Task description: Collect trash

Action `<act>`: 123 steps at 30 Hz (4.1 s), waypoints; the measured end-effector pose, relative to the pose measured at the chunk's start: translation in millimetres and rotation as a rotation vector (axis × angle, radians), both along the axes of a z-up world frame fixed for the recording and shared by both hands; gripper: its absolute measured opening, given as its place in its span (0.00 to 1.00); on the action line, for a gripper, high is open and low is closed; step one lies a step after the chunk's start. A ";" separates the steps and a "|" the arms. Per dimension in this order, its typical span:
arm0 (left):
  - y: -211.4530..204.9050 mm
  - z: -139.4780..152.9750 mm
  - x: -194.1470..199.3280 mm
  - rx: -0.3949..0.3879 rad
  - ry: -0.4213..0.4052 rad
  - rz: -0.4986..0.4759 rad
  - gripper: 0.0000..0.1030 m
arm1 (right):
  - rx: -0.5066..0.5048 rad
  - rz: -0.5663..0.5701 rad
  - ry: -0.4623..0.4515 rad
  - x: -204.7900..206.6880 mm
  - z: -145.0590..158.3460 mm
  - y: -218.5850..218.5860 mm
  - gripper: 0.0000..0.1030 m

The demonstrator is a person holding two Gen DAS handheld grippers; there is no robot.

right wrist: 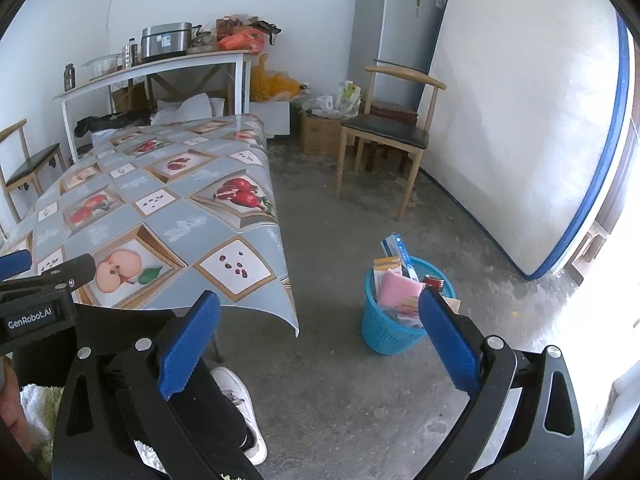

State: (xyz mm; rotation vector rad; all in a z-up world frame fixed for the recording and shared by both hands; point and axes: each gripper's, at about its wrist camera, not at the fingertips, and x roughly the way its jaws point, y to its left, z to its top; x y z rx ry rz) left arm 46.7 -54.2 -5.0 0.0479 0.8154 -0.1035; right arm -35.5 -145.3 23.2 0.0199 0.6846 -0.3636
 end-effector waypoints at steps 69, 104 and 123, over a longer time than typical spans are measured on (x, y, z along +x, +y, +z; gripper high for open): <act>-18.9 -8.8 0.6 0.009 0.052 -0.071 0.92 | 0.020 -0.084 0.008 -5.2 -4.6 -19.8 0.94; -20.4 -8.9 0.1 0.010 0.054 -0.071 0.92 | 0.017 -0.083 0.006 -5.1 -5.2 -20.3 0.94; -20.5 -8.6 0.3 0.010 0.055 -0.071 0.92 | 0.019 -0.085 0.007 -5.1 -5.6 -19.7 0.94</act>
